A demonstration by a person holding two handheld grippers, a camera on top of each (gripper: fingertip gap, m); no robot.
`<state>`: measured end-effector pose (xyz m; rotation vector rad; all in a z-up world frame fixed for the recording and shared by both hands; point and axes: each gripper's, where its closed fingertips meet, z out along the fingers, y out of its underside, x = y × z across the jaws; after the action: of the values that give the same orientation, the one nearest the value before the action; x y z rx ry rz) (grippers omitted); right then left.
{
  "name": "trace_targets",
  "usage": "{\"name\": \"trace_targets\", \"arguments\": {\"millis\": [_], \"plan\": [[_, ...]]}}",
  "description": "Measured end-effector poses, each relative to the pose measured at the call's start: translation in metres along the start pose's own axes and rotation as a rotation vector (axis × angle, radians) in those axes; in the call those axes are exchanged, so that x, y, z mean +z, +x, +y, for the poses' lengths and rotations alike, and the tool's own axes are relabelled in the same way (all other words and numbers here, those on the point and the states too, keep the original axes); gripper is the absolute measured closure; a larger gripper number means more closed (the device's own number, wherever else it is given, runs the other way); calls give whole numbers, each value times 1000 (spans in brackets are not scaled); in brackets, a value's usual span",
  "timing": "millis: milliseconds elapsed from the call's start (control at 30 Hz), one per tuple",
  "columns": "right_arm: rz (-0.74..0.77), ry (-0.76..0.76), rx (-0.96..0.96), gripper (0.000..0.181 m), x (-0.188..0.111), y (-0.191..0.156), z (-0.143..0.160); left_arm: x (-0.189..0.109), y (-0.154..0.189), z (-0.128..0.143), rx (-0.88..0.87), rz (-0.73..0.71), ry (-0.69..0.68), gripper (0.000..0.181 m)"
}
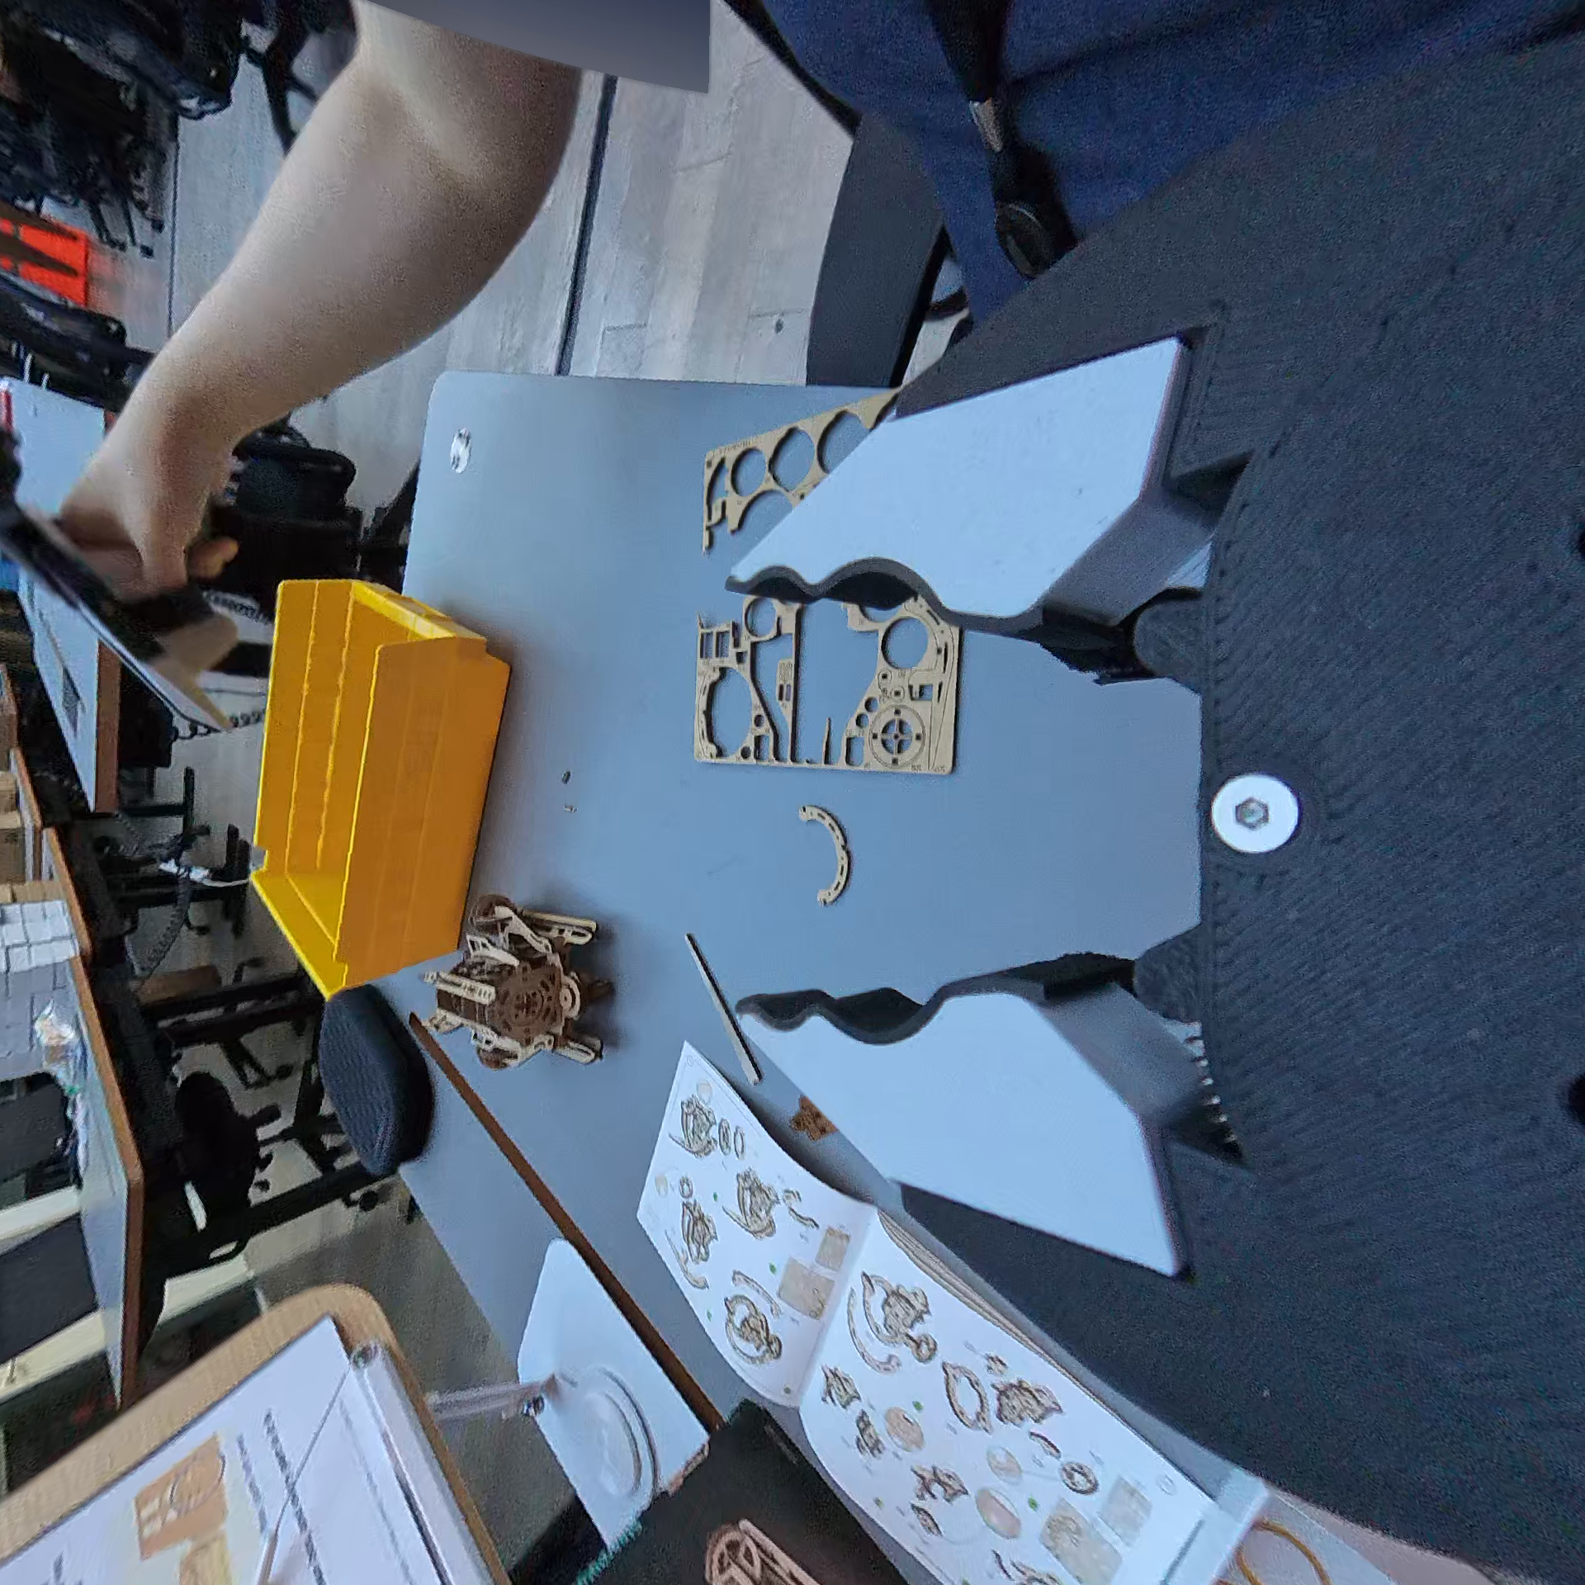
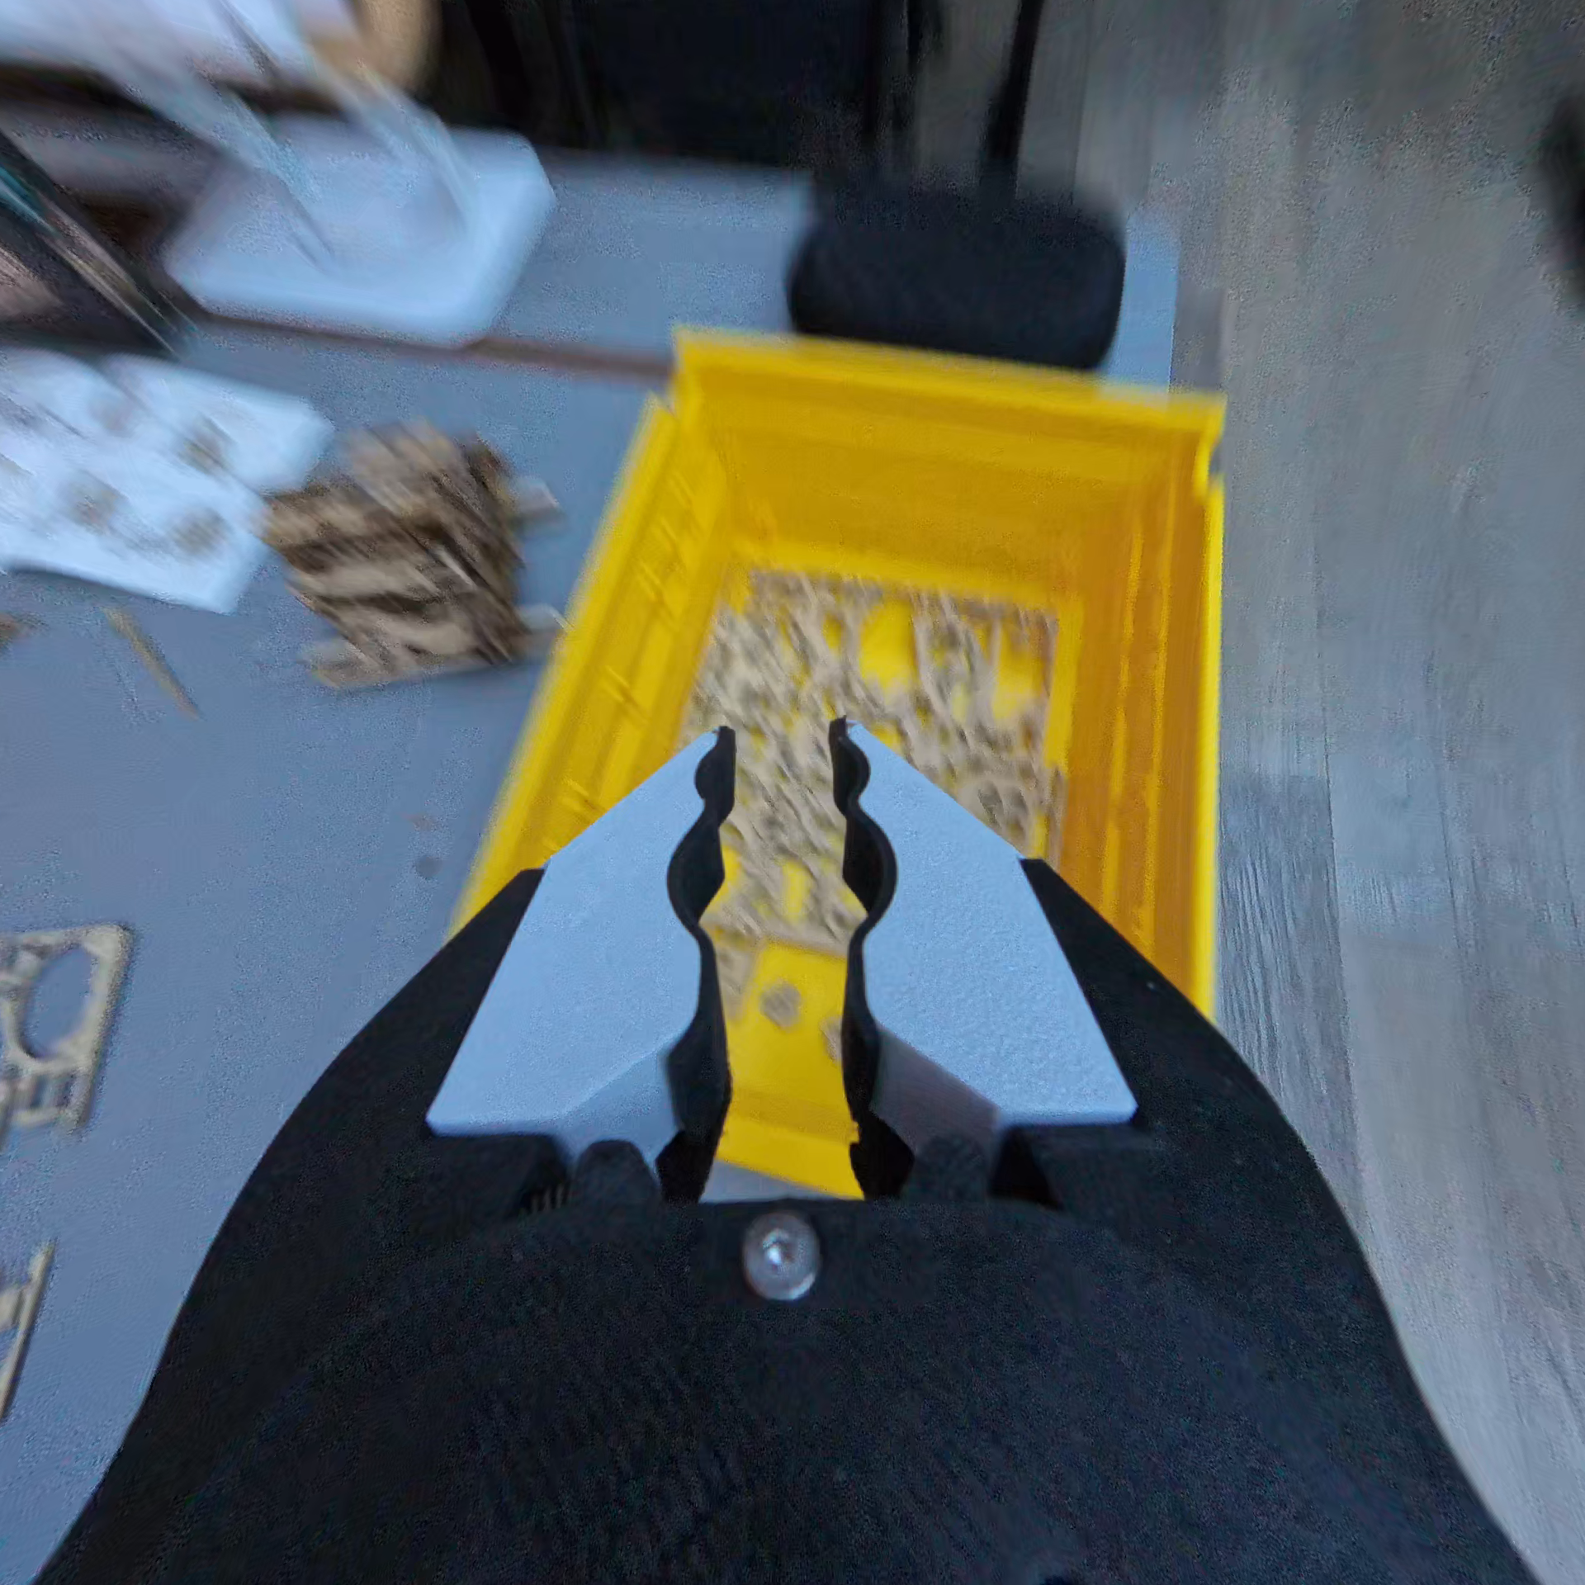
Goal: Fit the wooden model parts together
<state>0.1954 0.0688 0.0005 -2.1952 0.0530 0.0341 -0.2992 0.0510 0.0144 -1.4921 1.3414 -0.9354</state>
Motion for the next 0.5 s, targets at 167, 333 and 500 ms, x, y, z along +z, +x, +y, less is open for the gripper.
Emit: {"name": "trace_targets", "arguments": {"millis": [167, 333, 500], "plan": [[-431, 555, -306, 131, -55, -244, -23, -22, -43, 25, -22, -243, 3, 92], [-558, 117, -669, 140, 62, -386, 82, -24, -38, 31, -136, -209, 76, 96], [-658, -196, -597, 148, 103, -418, 132, -36, -33, 54, -106, -259, 20, 98]]}}
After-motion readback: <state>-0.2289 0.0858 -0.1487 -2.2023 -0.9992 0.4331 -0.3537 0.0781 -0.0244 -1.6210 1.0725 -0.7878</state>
